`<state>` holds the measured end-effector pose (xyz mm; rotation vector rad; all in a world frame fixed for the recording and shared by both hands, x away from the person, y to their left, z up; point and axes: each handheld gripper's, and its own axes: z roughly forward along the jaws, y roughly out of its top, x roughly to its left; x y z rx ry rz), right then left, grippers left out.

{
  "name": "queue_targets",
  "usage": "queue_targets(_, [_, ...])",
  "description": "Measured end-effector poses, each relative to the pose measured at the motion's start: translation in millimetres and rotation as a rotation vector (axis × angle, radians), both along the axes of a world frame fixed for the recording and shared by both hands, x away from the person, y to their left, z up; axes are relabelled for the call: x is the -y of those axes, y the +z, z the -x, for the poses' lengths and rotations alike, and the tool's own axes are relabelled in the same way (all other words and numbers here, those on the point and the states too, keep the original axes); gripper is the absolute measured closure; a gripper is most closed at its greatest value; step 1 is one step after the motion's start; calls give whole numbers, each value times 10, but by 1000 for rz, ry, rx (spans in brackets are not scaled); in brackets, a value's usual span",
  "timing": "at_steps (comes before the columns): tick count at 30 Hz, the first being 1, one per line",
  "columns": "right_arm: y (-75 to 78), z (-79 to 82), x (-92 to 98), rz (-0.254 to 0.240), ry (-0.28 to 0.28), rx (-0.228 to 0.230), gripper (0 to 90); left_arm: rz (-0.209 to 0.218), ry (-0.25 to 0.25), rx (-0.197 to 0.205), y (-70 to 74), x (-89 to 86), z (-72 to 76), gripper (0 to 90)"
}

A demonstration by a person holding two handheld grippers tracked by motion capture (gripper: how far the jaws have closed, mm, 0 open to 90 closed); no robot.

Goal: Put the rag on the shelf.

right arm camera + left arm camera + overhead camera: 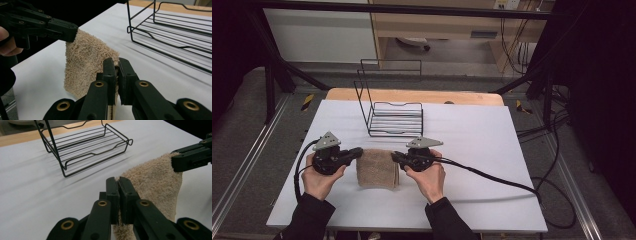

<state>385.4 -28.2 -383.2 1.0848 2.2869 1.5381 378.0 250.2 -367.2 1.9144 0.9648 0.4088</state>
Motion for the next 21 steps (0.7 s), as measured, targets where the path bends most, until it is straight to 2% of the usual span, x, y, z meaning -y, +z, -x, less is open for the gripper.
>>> queue_targets(13, [165,23,84,4,15,63,855,20,-1,43,154,53,58,865])
queue_targets(21, [319,23,92,10,19,109,855,41,3,72,271,45,60,865])
